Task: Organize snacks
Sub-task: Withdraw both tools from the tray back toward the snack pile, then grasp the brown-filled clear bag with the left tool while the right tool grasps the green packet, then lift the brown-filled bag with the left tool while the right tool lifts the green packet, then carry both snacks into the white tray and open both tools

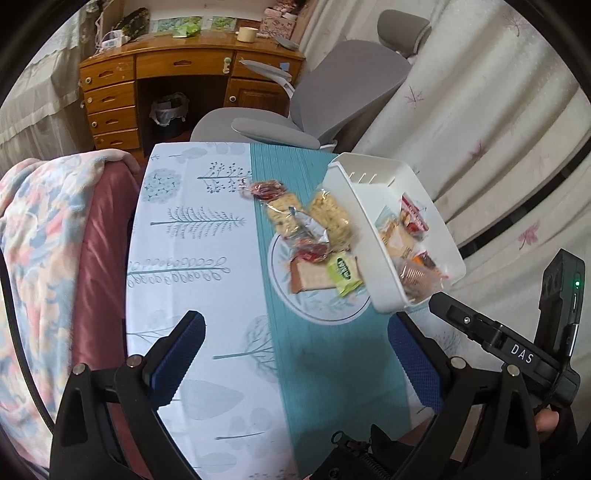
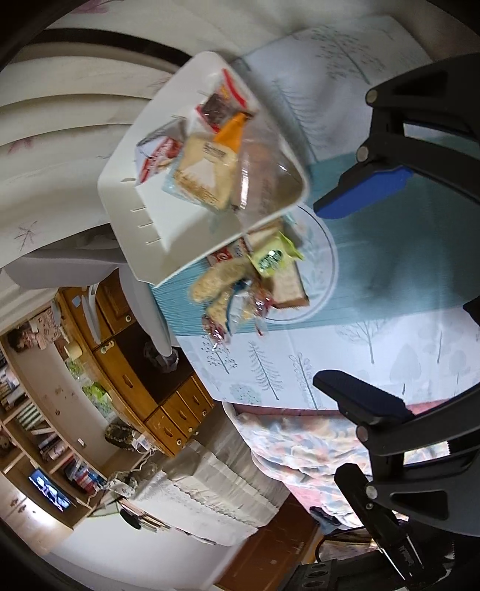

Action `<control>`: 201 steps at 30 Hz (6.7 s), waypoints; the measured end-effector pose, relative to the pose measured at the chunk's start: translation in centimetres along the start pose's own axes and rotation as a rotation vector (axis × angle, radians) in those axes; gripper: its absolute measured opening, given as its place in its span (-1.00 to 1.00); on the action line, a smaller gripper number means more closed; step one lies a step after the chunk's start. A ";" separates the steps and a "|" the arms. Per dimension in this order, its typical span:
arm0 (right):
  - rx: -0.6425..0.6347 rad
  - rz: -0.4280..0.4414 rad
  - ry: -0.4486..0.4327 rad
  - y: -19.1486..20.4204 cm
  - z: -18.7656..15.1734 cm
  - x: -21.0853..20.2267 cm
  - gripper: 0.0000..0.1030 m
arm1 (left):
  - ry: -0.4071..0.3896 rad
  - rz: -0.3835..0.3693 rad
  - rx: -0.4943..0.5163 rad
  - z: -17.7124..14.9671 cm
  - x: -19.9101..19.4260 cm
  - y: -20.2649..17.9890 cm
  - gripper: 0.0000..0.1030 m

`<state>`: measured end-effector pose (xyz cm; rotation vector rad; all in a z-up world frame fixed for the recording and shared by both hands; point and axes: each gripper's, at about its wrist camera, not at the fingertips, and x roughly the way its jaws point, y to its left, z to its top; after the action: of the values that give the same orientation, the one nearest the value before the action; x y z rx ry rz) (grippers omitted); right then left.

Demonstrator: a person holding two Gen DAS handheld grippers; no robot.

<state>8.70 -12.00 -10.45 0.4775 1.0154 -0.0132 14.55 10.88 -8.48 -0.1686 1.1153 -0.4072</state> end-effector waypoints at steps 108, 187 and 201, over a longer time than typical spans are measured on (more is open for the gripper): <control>0.084 -0.064 -0.004 1.6 -3.5 8.9 -0.03 | 0.300 -0.061 -0.042 -0.4 10.3 4.5 0.10; -0.164 -0.057 0.032 -18.9 10.0 -0.1 0.50 | -0.024 -0.070 -0.071 4.3 14.5 -20.7 0.62; -0.053 -0.051 0.042 -16.1 7.3 0.0 0.50 | -0.003 -0.041 -0.114 1.0 10.7 -14.9 0.62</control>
<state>10.93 -29.31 -13.37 0.4055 1.0663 -0.0217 15.95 -7.07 -12.08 -0.2923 1.1340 -0.3800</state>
